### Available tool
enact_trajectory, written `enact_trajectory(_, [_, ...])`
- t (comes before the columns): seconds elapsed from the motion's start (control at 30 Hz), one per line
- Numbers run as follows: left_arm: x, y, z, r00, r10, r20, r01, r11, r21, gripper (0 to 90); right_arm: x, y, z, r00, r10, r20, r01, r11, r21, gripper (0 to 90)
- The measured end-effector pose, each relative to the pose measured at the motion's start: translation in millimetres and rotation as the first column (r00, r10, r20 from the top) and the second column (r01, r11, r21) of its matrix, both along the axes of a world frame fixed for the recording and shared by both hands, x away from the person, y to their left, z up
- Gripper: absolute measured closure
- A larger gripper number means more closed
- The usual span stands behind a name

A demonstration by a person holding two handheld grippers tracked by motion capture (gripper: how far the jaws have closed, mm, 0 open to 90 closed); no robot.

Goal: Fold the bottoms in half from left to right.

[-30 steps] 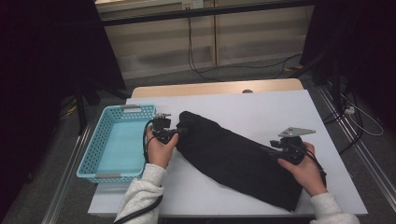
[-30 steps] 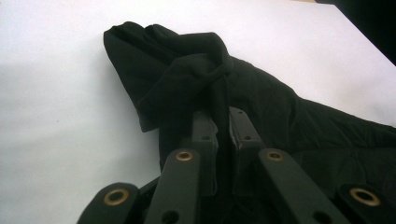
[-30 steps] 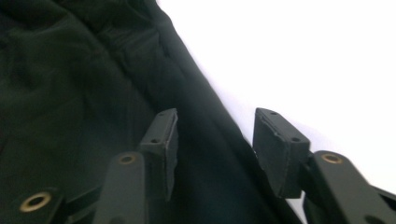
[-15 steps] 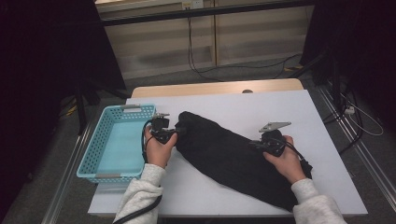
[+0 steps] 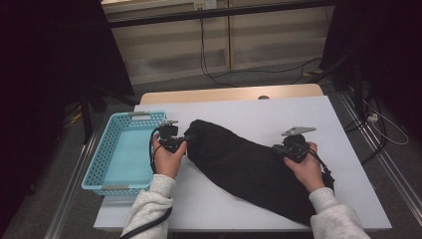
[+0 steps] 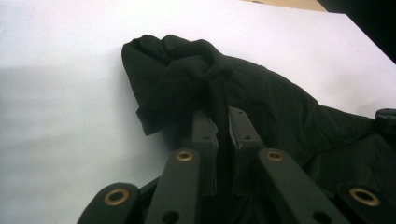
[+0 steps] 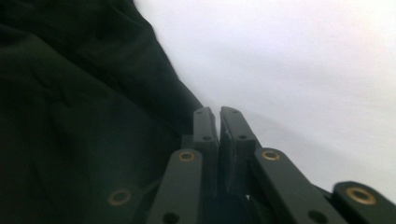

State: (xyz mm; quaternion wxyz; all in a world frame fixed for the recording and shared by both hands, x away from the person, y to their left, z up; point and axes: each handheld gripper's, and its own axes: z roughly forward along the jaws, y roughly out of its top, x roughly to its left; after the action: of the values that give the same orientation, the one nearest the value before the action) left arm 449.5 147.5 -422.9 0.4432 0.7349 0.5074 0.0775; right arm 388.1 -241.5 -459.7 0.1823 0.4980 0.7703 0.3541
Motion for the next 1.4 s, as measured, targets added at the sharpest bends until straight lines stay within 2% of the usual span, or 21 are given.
enact_trajectory(0.03, [-0.7, 0.2, -0.2, 1.0000, -0.003, -0.005, 0.003, 1.0000, -0.001, 83.4, -1.6, -0.6, 1.4, 0.9999, -0.002, 0.014, 0.001, 0.9994, 0.034, 74.3])
enact_trajectory(0.1, [-1.0, -0.1, -0.3, 1.0000, -0.005, -0.002, 0.005, 1.0000, -0.003, 83.4, -3.3, -0.1, 3.1, 0.9999, -0.007, 0.012, 0.006, 0.9996, 0.028, 71.1])
enact_trajectory(0.17, [-1.9, -0.9, 0.2, 0.9999, -0.012, 0.000, 0.012, 0.9999, -0.006, 83.4, -7.4, 0.6, 7.0, 0.9995, 0.010, 0.031, -0.010, 0.9998, 0.017, 69.7])
enact_trajectory(0.23, [-3.1, -3.5, 1.5, 0.9997, -0.024, 0.001, 0.024, 0.9997, -0.010, 83.4, -16.5, 1.2, 12.6, 0.9992, 0.019, 0.036, -0.020, 0.9995, 0.026, 58.9])
enact_trajectory(0.3, [-3.9, -6.3, 2.2, 0.9994, -0.034, 0.006, 0.034, 0.9994, -0.012, 83.4, -22.2, 0.8, 14.9, 0.9989, 0.026, 0.040, -0.027, 0.9993, 0.026, 54.5])
enact_trajectory(0.4, [-6.5, -11.9, 2.3, 0.9985, -0.054, 0.011, 0.054, 0.9984, -0.017, 83.4, -29.4, -0.7, 16.5, 0.9980, 0.027, 0.056, -0.030, 0.9983, 0.051, 52.0])
enact_trajectory(0.43, [-7.8, -14.1, 1.6, 0.9982, -0.058, 0.012, 0.059, 0.9980, -0.024, 83.4, -37.2, -2.0, 17.3, 0.9974, 0.029, 0.066, -0.033, 0.9971, 0.068, 48.9])
enact_trajectory(0.6, [-14.3, -23.9, -3.3, 0.9951, -0.098, 0.014, 0.098, 0.9949, -0.024, 83.4, -53.1, -0.5, 17.6, 0.9963, 0.041, 0.075, -0.048, 0.9956, 0.081, 45.1])
enact_trajectory(0.63, [-16.3, -27.1, -5.2, 0.9938, -0.110, 0.014, 0.110, 0.9937, -0.021, 83.4, -60.9, 2.6, 16.5, 0.9959, 0.058, 0.070, -0.063, 0.9945, 0.083, 42.5])
enact_trajectory(0.7, [-17.2, -28.3, -6.1, 0.9933, -0.115, 0.015, 0.115, 0.9931, -0.021, 83.4, -65.4, 4.8, 15.0, 0.9953, 0.071, 0.066, -0.076, 0.9945, 0.073, 41.1])
enact_trajectory(0.83, [-22.1, -32.3, -10.0, 0.9886, -0.149, 0.022, 0.150, 0.9883, -0.029, 83.4, -70.6, 5.4, 12.6, 0.9952, 0.081, 0.053, -0.085, 0.9943, 0.064, 38.3])
enact_trajectory(0.97, [-22.6, -33.5, -11.3, 0.9869, -0.160, 0.021, 0.161, 0.9867, -0.025, 83.4, -72.4, 5.5, 10.1, 0.9957, 0.083, 0.042, -0.085, 0.9947, 0.059, 37.2])
enact_trajectory(1.07, [-22.6, -33.5, -11.4, 0.9871, -0.158, 0.022, 0.159, 0.9867, -0.034, 83.4, -74.1, 5.7, 8.8, 0.9958, 0.088, 0.024, -0.089, 0.9946, 0.052, 33.6])
enact_trajectory(1.1, [-23.2, -33.9, -10.9, 0.9864, -0.163, 0.024, 0.164, 0.9858, -0.038, 83.4, -75.2, 3.5, 9.1, 0.9959, 0.088, 0.019, -0.089, 0.9940, 0.063, 31.0])
enact_trajectory(1.2, [-24.9, -35.8, -9.7, 0.9836, -0.178, 0.028, 0.179, 0.9828, -0.045, 83.4, -76.2, 1.3, 9.4, 0.9959, 0.086, 0.028, -0.088, 0.9940, 0.065, 27.4])
enact_trajectory(1.23, [-25.5, -36.7, -9.2, 0.9823, -0.184, 0.034, 0.186, 0.9816, -0.044, 83.4, -76.7, -1.1, 9.5, 0.9966, 0.077, 0.030, -0.079, 0.9934, 0.083, 25.4])
enact_trajectory(1.33, [-27.7, -44.5, -8.1, 0.9775, -0.200, 0.068, 0.203, 0.9781, -0.045, 83.4, -77.1, -2.8, 9.2, 0.9974, 0.065, 0.029, -0.068, 0.9943, 0.082, 24.5])
enact_trajectory(1.4, [-30.9, -53.8, -7.9, 0.9680, -0.241, 0.069, 0.244, 0.9691, -0.035, 83.4, -77.1, -4.5, 8.5, 0.9977, 0.062, 0.026, -0.064, 0.9946, 0.081, 23.8])
